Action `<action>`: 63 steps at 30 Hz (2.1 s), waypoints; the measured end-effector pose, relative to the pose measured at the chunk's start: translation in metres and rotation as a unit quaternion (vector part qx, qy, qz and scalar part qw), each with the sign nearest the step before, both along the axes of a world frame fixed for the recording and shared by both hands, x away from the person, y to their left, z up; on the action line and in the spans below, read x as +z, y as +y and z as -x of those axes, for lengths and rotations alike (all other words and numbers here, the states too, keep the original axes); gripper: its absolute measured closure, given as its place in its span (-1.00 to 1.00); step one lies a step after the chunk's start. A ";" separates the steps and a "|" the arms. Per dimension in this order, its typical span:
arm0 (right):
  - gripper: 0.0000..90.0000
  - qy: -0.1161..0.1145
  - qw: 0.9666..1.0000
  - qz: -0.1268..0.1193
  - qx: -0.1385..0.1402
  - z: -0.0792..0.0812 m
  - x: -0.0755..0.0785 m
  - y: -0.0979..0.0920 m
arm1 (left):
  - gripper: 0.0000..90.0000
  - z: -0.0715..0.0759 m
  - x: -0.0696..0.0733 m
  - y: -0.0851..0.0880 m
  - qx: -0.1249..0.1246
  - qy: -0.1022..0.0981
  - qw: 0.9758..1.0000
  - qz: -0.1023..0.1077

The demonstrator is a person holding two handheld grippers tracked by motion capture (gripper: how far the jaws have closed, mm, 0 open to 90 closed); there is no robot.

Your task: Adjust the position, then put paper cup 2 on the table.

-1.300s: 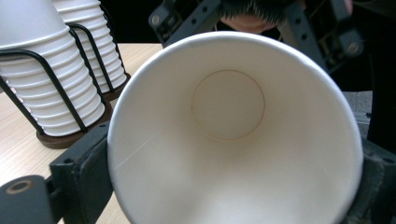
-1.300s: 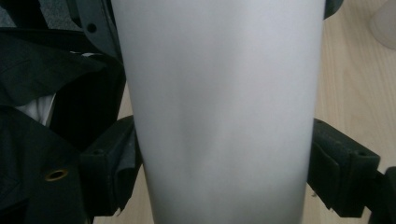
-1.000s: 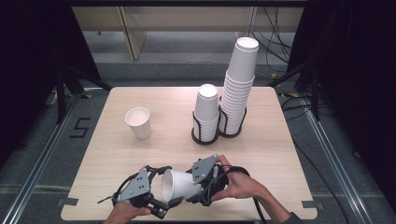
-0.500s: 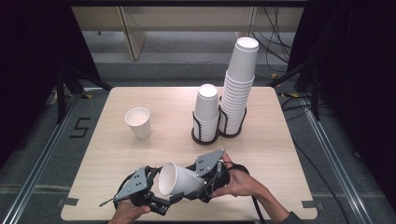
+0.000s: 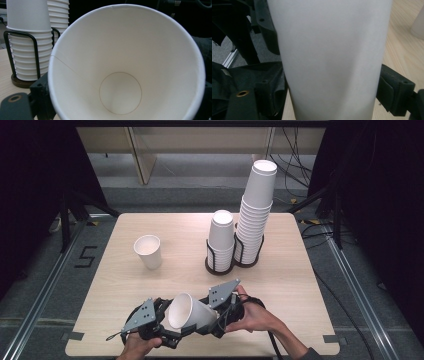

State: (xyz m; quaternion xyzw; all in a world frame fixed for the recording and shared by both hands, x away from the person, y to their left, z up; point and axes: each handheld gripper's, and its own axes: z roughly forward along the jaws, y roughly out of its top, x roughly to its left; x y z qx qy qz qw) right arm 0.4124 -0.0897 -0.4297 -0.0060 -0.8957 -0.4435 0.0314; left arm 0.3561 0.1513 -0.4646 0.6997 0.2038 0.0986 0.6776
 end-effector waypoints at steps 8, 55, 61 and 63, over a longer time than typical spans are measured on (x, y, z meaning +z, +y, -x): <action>-0.47 -0.022 0.999 0.027 -0.012 0.001 -0.001 -0.003 | -0.75 0.000 0.003 0.002 0.007 0.000 1.000 0.001; -0.64 -0.020 0.992 0.041 -0.122 -0.005 -0.027 -0.044 | -0.72 -0.028 -0.002 0.048 0.251 -0.006 0.961 -0.112; -0.64 -0.023 0.990 0.040 -0.130 -0.002 -0.030 -0.051 | -0.73 -0.034 -0.006 0.057 0.279 0.009 0.953 -0.120; -0.64 -0.023 0.990 0.042 -0.135 -0.001 -0.032 -0.053 | -0.73 -0.035 -0.006 0.060 0.285 0.012 0.950 -0.125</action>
